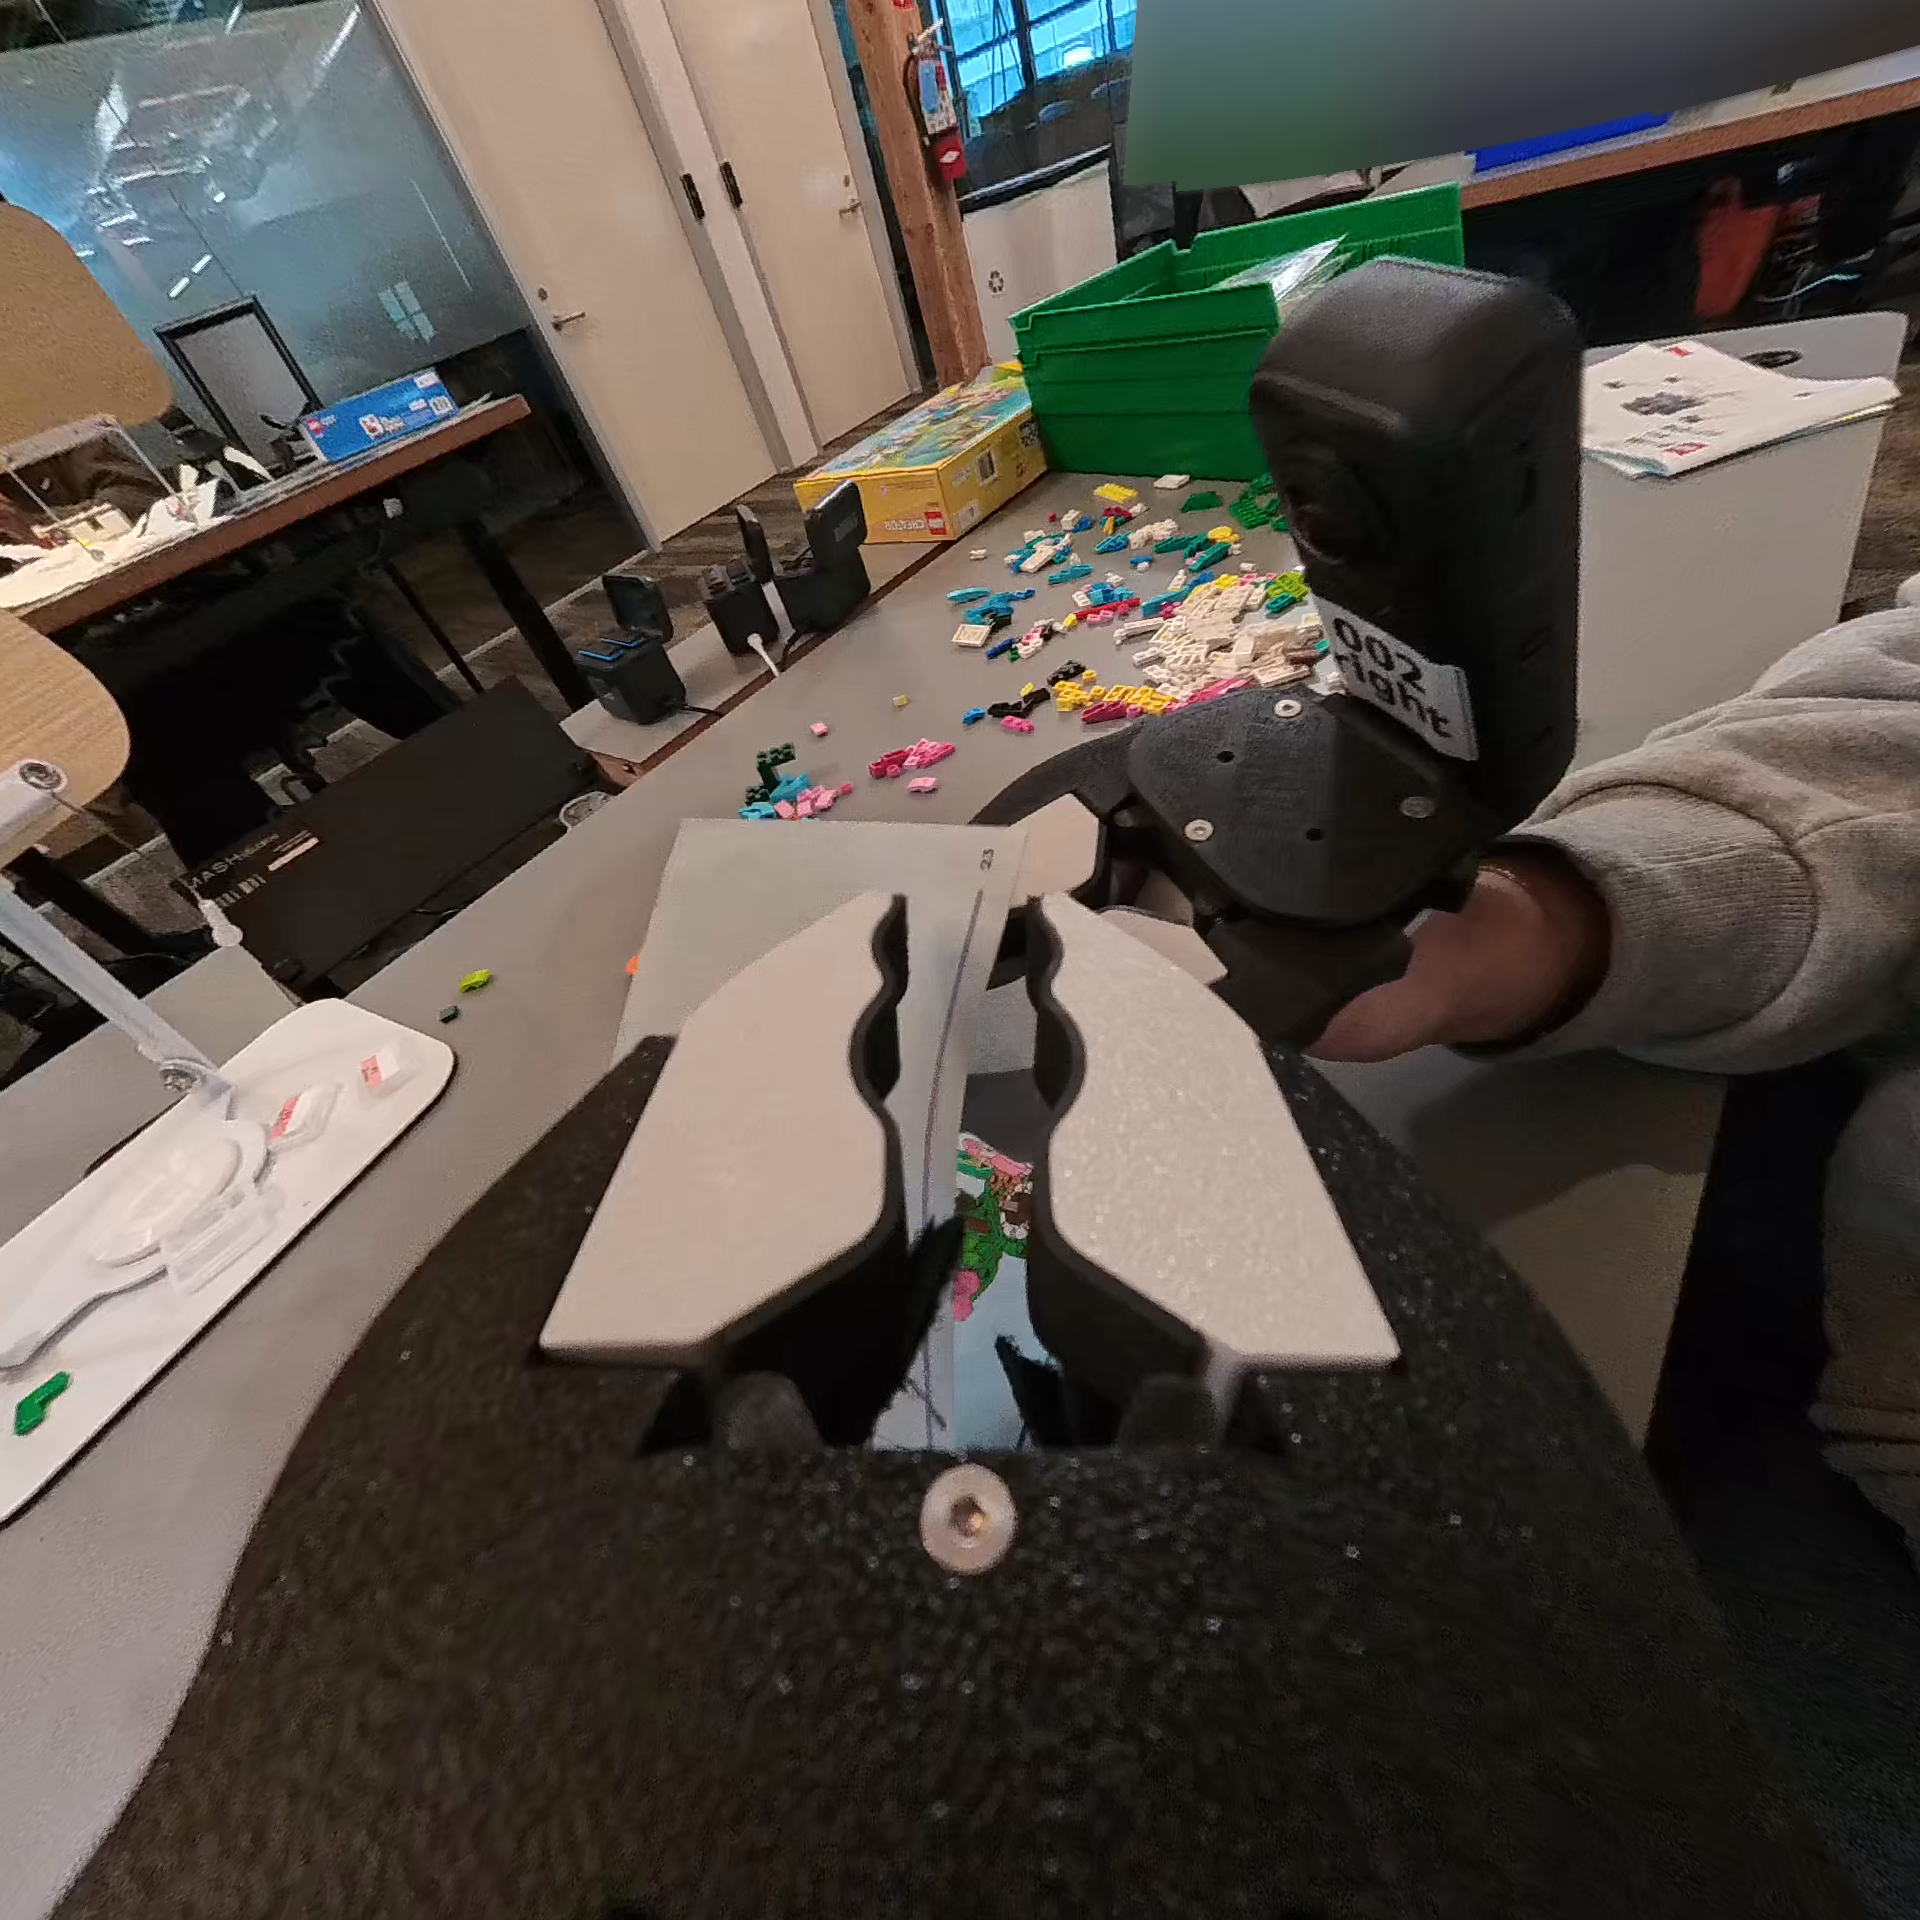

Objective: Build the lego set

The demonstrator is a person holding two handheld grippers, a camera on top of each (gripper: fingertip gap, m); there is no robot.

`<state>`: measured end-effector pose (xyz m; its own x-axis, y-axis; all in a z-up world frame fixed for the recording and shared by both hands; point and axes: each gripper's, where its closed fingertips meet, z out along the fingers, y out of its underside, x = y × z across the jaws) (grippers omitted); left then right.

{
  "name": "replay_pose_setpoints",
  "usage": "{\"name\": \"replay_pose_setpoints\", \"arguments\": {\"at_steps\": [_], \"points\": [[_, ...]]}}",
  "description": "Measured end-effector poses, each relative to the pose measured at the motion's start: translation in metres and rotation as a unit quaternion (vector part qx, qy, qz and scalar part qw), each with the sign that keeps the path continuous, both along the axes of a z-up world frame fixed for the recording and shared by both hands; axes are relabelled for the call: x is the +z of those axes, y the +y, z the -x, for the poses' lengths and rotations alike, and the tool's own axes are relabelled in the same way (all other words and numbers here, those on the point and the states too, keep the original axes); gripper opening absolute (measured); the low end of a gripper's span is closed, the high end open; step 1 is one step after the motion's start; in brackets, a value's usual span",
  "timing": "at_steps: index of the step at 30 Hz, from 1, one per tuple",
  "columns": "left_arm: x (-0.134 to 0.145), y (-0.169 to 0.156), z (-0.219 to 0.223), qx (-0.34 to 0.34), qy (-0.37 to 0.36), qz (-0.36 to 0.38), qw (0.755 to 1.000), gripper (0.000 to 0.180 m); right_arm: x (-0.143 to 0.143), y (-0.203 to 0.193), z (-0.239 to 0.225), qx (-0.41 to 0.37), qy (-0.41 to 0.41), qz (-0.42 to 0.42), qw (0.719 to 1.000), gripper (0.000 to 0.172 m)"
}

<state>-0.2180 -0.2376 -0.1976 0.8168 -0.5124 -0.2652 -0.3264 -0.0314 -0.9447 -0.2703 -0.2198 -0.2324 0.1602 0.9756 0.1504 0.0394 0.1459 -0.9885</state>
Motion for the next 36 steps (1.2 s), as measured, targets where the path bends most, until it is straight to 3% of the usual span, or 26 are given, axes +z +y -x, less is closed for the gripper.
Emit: {"name": "replay_pose_setpoints", "arguments": {"at_steps": [13, 24, 36], "points": [[0.0008, -0.0038, -0.0014, -0.027, -0.055, 0.019, 0.998, 0.001, -0.0009, -0.0015, 0.0008, 0.003, -0.002, -0.001, 1.000, 0.004], [-0.0010, -0.0081, 0.0007, -0.093, -0.223, 0.078, 0.967, 0.000, -0.0002, -0.0050, 0.0017, 0.010, 0.000, -0.005, 1.000, 0.004], [-0.0075, -0.0076, -0.0013, -0.102, -0.238, 0.093, 0.961, 0.003, 0.0012, -0.0078, 0.0020, 0.015, 0.002, -0.011, 1.000, 0.004]]}}
